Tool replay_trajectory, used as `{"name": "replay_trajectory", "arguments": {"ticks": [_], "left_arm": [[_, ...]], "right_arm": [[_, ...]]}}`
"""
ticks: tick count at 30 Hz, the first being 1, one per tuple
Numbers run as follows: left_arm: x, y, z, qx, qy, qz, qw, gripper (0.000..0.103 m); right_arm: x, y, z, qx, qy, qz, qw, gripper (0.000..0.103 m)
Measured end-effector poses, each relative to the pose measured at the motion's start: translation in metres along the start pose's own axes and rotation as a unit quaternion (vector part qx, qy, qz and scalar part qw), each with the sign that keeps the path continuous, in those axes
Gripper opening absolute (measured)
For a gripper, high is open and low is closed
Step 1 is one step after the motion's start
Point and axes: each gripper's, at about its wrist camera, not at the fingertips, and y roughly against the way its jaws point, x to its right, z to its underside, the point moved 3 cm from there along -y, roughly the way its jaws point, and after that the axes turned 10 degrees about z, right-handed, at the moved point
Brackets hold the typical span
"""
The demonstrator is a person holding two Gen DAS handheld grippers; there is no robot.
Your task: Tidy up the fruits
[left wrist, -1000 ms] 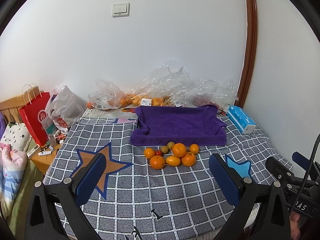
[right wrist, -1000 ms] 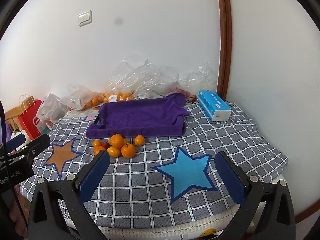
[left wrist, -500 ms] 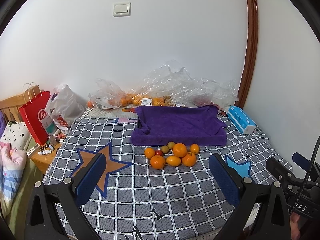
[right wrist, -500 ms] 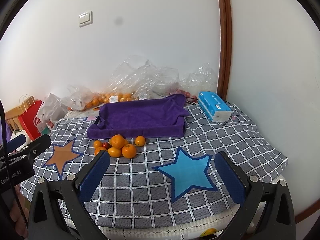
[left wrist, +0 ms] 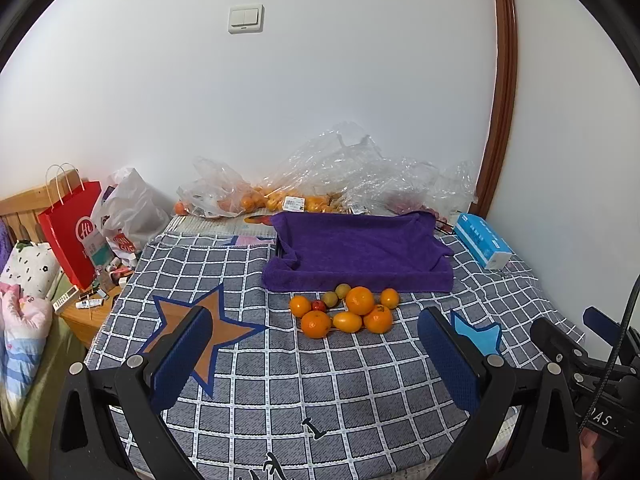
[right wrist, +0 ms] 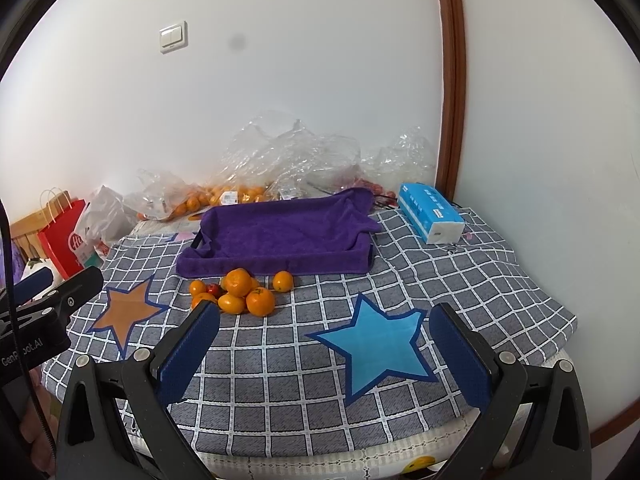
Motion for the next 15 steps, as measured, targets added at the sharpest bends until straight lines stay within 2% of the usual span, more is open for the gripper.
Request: {"name": "replay_trajectory", "arguments": {"ticks": [15], "left_arm": [[-0.0029,-0.0041,-0.0002,-0.001,0.002,-0.002,1.0000,0.103]], "right_arm": [[-0.0066,-0.0043,0.0015,0.000,0.011,0.002,1.000,0.103]]}}
